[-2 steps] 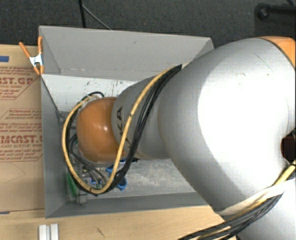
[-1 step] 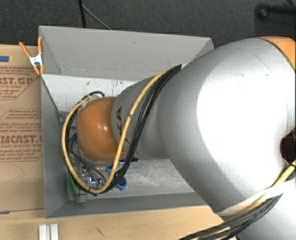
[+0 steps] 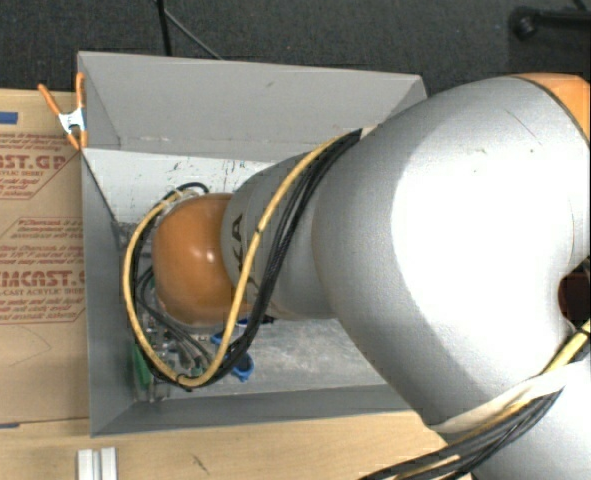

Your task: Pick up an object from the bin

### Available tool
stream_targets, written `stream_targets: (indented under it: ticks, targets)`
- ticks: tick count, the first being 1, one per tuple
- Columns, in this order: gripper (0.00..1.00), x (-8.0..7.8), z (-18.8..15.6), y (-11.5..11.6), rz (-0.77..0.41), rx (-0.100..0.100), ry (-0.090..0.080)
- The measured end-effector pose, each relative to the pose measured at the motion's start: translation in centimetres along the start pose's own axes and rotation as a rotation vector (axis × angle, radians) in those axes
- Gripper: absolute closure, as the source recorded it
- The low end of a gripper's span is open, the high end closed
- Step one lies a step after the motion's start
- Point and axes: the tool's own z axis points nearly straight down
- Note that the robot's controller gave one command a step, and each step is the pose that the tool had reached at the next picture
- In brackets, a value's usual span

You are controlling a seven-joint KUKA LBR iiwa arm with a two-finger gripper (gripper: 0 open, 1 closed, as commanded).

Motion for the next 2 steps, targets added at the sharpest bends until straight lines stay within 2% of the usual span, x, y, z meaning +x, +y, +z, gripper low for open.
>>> stream_targets:
  ticks: [1,2]
  targets:
    - [1.00,0.0,-0.7,0.1,0.000,0.010,0.020]
    - [1.00,-0.1,-4.1,0.2,-0.001,0.009,0.018]
